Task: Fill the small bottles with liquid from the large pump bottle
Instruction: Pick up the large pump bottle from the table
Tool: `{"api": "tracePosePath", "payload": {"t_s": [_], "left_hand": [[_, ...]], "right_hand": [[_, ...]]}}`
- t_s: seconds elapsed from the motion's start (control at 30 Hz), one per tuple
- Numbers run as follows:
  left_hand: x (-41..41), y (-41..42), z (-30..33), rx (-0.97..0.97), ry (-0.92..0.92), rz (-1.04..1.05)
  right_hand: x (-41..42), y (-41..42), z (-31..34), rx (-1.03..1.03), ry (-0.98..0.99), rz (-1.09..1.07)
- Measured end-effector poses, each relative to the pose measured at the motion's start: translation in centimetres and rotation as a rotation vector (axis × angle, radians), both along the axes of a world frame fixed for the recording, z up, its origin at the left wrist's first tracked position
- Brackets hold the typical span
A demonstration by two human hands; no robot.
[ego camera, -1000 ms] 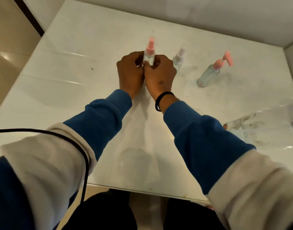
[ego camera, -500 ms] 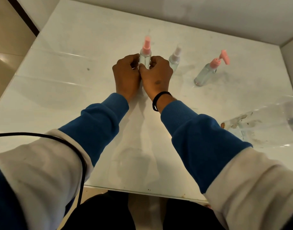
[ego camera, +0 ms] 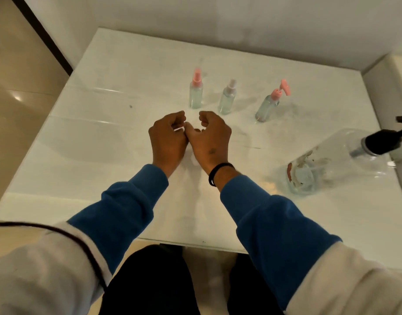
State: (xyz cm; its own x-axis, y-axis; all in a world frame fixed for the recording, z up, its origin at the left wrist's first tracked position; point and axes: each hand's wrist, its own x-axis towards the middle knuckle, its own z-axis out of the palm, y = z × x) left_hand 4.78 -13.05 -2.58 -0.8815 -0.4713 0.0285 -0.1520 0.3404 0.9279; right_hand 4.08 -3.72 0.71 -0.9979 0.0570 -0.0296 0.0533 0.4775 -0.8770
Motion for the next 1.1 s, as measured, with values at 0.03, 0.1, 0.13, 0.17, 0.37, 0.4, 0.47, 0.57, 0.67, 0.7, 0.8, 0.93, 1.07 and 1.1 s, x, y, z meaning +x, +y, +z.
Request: {"api": "tracePosePath", "payload": {"t_s": [0.03,0.1,0.13,0.17,0.37,0.4,0.47,0.57,0.67,0.7,0.8,0.93,1.07,1.1], "left_hand": [[1.0,0.2,0.6,-0.008,0.001,-0.018],[3.0,0.4,1.9,-0.023,0.001,-0.056],[3.9,0.5,2.7,-0.024,0.004,-0.070],[4.7,0.6,3.3,-0.022,0.006,-0.081],[9.8,3.2,8.7,-0.038,0.031,-0.160],[10.6,3.8,9.5,-0.042,0.035,-0.177],[11.9,5.3,11.0,-0.057,0.048,-0.205],[13.6,7.8,13.2,-0.052,0.046,-0.261],[14.9,10.2,14.8,-0.051,0.032,-0.358],[15.3,11.2,15.3,-0.061,0.020,-0.401],[15.9,13.1,15.5,-0.076,-0.048,-0.526],[16.2,14.7,14.2,-0.104,-0.162,-0.652],[16.0,15.4,12.0,-0.086,-0.228,-0.686],[15.9,15.7,11.5,-0.074,-0.230,-0.692]], "right_hand": [[1.0,0.4,0.6,-0.009,-0.003,0.007],[3.1,1.2,1.8,-0.027,-0.011,0.019],[4.0,1.6,2.5,-0.032,-0.008,0.022],[4.8,1.9,3.0,-0.033,-0.004,0.024],[10.0,4.9,7.3,-0.036,0.046,0.004],[10.9,5.6,7.9,-0.048,0.055,-0.008],[12.6,7.0,9.4,-0.067,0.080,-0.035],[14.9,9.5,11.2,-0.079,0.110,-0.077],[16.8,12.5,12.5,-0.077,0.121,-0.122],[17.4,13.9,12.8,-0.081,0.122,-0.137],[19.0,17.9,13.1,-0.086,0.112,-0.202],[20.0,23.1,12.2,-0.084,0.044,-0.312],[20.3,26.4,11.0,-0.160,-0.035,-0.374],[20.1,26.8,10.7,-0.190,-0.054,-0.380]]}}
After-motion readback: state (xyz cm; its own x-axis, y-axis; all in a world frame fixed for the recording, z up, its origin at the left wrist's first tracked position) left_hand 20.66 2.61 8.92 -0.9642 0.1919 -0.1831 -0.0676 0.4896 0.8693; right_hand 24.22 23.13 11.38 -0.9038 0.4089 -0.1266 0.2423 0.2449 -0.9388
